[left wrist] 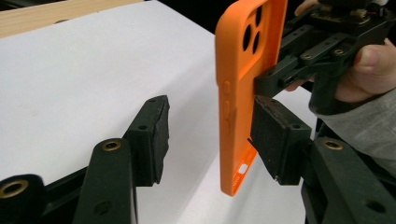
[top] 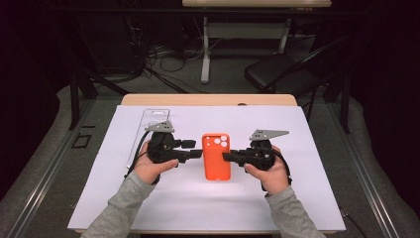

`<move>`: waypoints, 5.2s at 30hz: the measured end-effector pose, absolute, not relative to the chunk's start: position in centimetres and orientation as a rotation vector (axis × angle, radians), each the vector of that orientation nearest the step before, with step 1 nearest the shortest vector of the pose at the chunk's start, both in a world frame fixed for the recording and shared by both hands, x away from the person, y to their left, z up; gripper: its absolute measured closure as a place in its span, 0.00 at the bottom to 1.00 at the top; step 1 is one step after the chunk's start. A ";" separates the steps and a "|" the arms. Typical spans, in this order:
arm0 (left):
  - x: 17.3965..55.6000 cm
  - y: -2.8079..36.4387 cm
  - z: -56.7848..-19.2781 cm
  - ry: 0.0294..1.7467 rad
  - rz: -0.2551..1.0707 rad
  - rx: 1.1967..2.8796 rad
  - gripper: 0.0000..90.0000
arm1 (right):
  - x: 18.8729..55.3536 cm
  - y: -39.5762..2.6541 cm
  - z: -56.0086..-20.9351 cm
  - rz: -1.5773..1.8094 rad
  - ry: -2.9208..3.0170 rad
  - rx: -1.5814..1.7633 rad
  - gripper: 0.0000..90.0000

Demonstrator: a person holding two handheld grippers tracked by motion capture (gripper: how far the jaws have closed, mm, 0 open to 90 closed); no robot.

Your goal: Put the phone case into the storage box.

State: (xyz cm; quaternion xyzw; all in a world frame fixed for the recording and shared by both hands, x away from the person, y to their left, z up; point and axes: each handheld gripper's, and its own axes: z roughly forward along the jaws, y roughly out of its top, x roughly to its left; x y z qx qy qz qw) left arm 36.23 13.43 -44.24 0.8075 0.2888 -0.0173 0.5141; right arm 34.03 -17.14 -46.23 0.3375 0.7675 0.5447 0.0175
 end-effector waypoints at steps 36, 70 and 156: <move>35.9 13.8 -43.3 0.743 0.167 1.964 0.43 | 33.4 -16.0 -46.8 1.582 2.290 1.086 0.90; 34.4 12.8 -42.6 0.666 0.396 2.002 0.47 | 32.2 -13.9 -47.8 1.603 2.204 1.225 0.90; 33.5 11.2 -43.2 0.527 0.602 2.213 0.90 | 31.9 -12.3 -48.7 1.530 2.317 1.179 0.90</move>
